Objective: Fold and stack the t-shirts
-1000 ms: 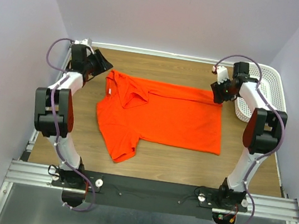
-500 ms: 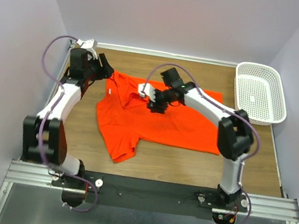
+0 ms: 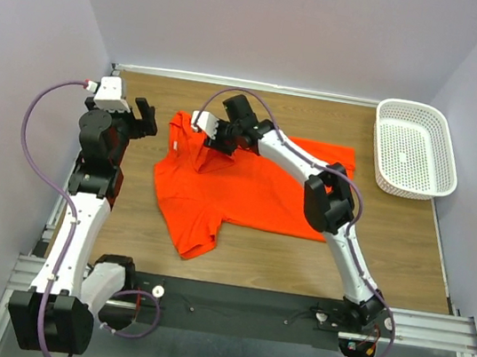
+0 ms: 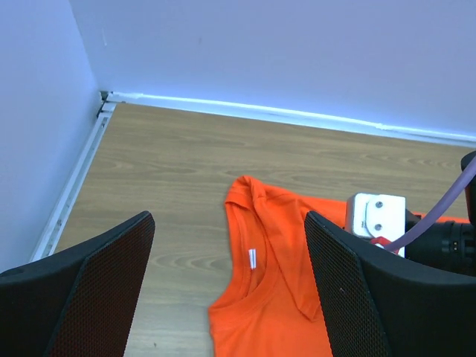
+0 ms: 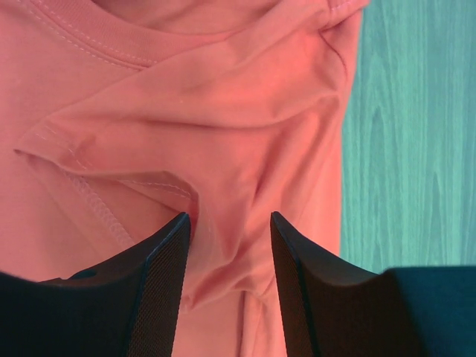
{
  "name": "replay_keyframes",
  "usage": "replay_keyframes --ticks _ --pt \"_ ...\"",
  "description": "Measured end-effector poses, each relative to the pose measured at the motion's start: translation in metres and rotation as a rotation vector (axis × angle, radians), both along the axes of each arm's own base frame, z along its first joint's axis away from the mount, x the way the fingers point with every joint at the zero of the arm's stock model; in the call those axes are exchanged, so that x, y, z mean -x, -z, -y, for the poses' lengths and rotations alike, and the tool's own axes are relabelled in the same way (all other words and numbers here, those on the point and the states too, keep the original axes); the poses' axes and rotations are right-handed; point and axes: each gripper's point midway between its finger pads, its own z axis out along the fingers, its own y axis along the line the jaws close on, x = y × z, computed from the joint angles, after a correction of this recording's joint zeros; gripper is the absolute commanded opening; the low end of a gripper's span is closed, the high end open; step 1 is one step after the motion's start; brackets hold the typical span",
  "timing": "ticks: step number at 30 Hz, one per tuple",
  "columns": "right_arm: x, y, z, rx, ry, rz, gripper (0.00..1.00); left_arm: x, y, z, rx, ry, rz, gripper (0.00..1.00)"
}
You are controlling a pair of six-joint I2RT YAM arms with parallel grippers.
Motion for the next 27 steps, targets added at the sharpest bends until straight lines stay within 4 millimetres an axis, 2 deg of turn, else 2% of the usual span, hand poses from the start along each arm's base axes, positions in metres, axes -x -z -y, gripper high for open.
replay_keyframes --ticks 7,11,15,18,21,23,27 --pt "0.015 0.006 -0.013 0.008 -0.029 -0.003 0.42 -0.001 0.005 -0.001 -0.006 -0.002 -0.017 0.90" --pt "0.025 0.017 -0.015 0.026 -0.042 -0.021 0.40 -0.001 0.005 -0.001 -0.005 -0.001 -0.016 0.89" --pt "0.024 0.017 -0.015 0.036 -0.031 -0.010 0.33 -0.001 0.005 -0.001 -0.005 -0.001 -0.016 0.89" --pt "0.020 0.018 -0.012 0.049 -0.013 0.002 0.18 -0.001 0.005 -0.001 -0.005 -0.001 -0.016 0.89" --pt "0.017 0.018 -0.009 0.059 0.004 0.009 0.11 -0.001 0.005 0.000 -0.005 0.001 -0.016 0.89" --pt "0.017 0.020 -0.007 0.067 0.008 0.011 0.01 -0.001 0.005 0.000 -0.005 0.004 -0.016 0.89" --pt "0.025 0.037 0.002 0.098 0.007 -0.018 0.01 -0.001 0.005 0.001 -0.004 0.010 -0.016 0.89"
